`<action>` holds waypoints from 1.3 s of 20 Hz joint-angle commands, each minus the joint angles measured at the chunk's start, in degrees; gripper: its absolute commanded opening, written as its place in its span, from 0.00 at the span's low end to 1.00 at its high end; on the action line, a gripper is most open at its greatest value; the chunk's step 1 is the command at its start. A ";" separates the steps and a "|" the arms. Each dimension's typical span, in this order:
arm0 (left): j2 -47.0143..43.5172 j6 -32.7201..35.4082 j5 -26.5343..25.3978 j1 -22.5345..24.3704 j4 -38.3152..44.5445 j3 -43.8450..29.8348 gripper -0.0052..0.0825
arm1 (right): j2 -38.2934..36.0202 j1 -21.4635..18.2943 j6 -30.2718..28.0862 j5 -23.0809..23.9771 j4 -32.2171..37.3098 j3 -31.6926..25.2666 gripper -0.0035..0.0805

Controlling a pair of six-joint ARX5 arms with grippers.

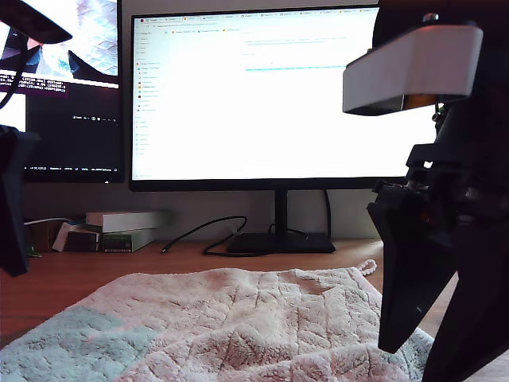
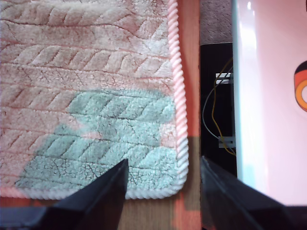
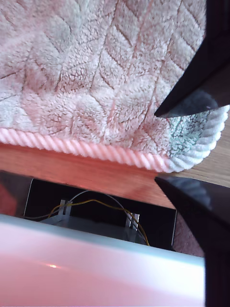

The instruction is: Fold the tea towel to a neat square and place it to the right

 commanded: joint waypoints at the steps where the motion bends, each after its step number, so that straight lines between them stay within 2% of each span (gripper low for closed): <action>1: 0.87 -0.17 0.17 -0.26 0.48 -0.92 0.55 | 2.19 0.26 0.07 -0.11 0.17 -0.87 0.46; 6: 0.87 -0.17 0.15 -0.24 0.28 -0.92 0.55 | 4.13 0.26 0.02 0.02 1.84 -0.87 0.45; 10: 0.87 -0.17 0.07 -0.24 0.26 -0.92 0.55 | 5.92 0.26 0.02 -0.02 1.92 -0.87 0.23; 12: 0.87 -0.17 -0.02 -0.24 0.26 -0.92 0.55 | 6.58 0.66 0.00 -0.02 1.79 -0.87 0.21; 17: 2.19 -0.09 0.00 -0.24 0.24 -0.94 0.55 | 6.62 2.14 -0.22 -0.02 2.01 -0.87 0.07; 26: 7.30 2.82 0.00 -1.11 0.33 -0.94 0.55 | 6.62 2.12 -0.20 0.00 3.19 -0.87 0.05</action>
